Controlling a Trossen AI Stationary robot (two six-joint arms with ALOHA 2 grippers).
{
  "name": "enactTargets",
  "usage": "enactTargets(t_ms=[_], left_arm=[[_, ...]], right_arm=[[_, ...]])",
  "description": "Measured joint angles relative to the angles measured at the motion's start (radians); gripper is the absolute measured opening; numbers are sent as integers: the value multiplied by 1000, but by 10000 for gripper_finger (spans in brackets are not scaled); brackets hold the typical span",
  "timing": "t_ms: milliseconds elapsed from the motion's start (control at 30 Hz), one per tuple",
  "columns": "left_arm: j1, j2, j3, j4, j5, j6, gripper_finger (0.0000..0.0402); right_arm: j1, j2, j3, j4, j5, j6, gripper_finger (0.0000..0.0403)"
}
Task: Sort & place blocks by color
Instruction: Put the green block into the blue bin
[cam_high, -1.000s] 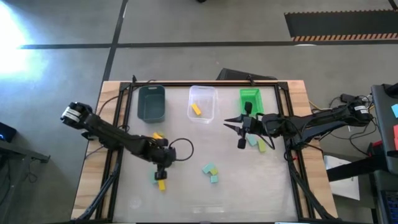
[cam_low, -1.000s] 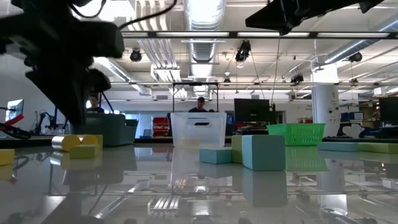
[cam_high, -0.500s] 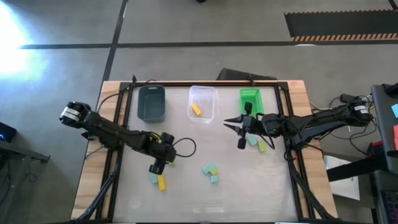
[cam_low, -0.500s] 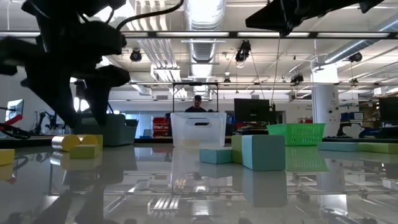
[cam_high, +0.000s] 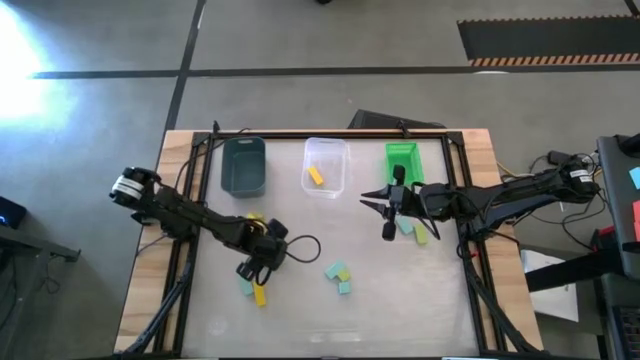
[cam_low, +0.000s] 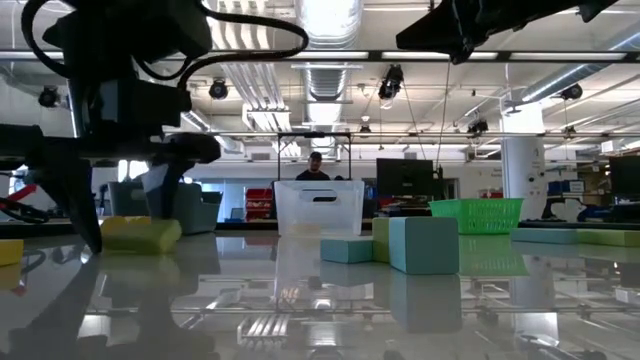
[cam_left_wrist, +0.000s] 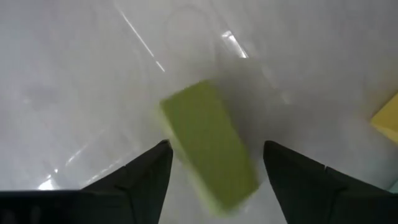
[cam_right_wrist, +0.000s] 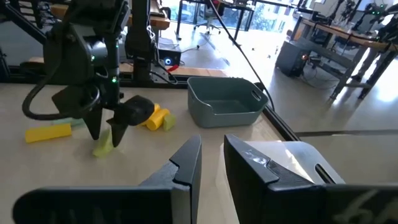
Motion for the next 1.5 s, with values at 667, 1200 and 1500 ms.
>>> enactTargets(t_ms=[667, 1200, 1500], left_arm=[[29, 21, -8, 35, -17, -74, 110], [293, -367, 24, -232, -215, -560, 110], [735, -478, 9, -225, -302, -621, 110]], right_arm=[[2, 0, -13, -1, 0, 57, 59], [2, 0, -14, -26, 3, 84, 59], [2, 1, -15, -39, 3, 83, 59]])
